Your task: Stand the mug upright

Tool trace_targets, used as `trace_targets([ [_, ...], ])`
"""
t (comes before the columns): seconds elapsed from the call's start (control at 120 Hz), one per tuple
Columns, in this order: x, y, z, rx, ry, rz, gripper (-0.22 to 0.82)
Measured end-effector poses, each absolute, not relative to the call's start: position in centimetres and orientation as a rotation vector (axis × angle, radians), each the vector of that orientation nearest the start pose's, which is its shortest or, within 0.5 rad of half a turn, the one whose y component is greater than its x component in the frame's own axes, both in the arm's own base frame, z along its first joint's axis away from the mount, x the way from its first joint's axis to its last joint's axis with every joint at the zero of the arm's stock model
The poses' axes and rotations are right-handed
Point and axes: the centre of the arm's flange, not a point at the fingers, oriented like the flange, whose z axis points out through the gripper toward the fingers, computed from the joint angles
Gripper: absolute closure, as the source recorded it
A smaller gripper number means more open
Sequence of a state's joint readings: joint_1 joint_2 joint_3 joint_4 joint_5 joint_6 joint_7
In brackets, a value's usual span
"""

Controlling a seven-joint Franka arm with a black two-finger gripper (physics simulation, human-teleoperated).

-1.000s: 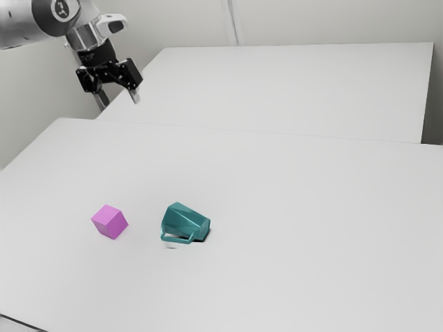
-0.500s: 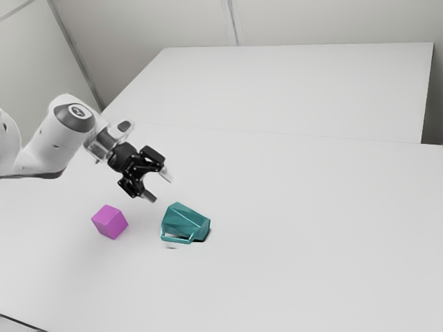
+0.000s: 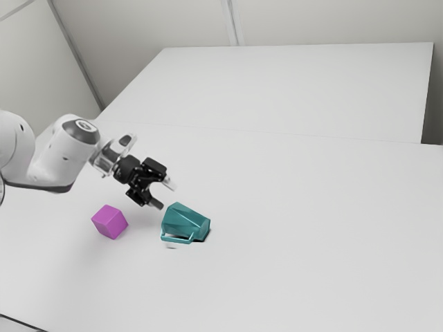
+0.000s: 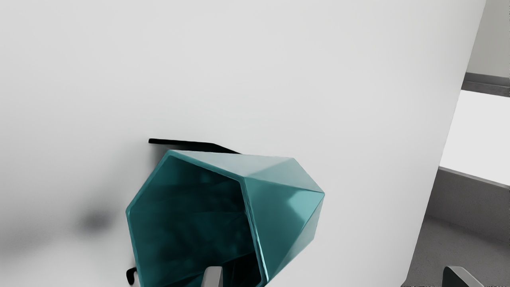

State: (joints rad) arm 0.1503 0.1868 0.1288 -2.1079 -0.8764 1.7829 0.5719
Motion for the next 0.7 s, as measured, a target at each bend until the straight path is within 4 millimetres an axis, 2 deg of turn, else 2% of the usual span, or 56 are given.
trace_targets([
  [0.392,51.5,7.9,29.3,2.215,0.126,-0.143,0.00],
  [0.475,50.5,7.5,28.8,2.190,0.140,-0.147,0.00],
  [0.7,50.4,6.6,28.6,2.140,0.151,-0.115,0.00],
])
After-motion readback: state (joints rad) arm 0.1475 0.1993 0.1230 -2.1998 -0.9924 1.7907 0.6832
